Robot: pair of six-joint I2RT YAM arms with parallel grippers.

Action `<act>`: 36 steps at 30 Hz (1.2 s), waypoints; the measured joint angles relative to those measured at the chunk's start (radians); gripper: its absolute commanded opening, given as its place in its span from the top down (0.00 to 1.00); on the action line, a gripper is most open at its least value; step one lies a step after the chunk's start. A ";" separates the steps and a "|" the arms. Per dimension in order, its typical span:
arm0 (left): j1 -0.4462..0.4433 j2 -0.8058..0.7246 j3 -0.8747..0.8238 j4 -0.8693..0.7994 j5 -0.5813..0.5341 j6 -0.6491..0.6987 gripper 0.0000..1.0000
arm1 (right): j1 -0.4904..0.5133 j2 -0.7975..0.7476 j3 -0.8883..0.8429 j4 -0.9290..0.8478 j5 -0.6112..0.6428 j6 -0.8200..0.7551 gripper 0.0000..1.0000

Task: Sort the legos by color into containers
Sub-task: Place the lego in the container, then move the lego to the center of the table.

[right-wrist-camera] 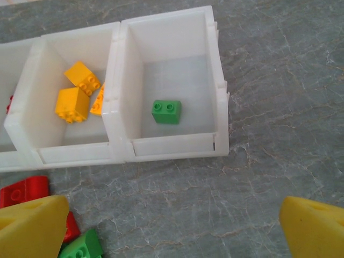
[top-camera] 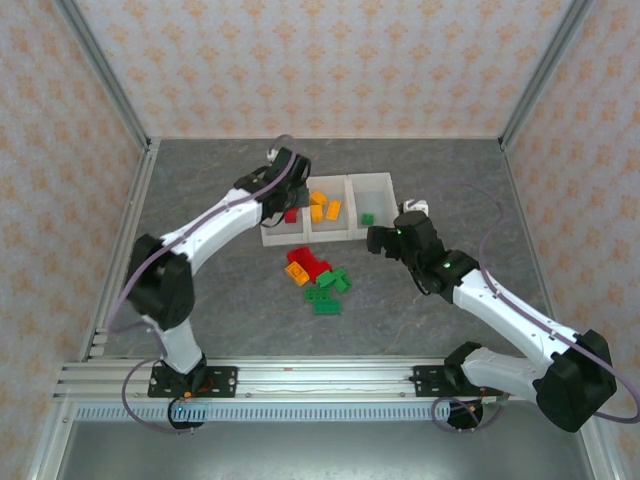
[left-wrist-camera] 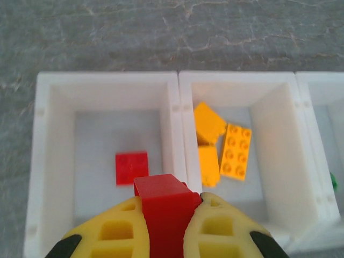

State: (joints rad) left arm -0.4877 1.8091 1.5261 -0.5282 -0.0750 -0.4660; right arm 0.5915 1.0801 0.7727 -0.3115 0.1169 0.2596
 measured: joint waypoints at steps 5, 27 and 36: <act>0.044 0.144 0.095 -0.052 -0.001 0.032 1.00 | -0.003 0.007 0.000 -0.026 -0.002 0.000 0.00; 0.130 0.070 0.016 -0.017 0.124 0.033 0.20 | -0.003 0.028 0.013 -0.065 -0.013 -0.003 0.00; 0.116 -0.300 -0.233 0.087 0.146 -0.010 0.01 | -0.003 0.018 0.013 -0.070 -0.043 -0.010 0.00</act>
State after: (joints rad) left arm -0.3717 1.5089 1.2934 -0.4408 0.0711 -0.4763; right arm 0.5880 1.0985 0.7856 -0.3813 0.0738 0.2497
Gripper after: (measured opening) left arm 0.990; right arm 0.997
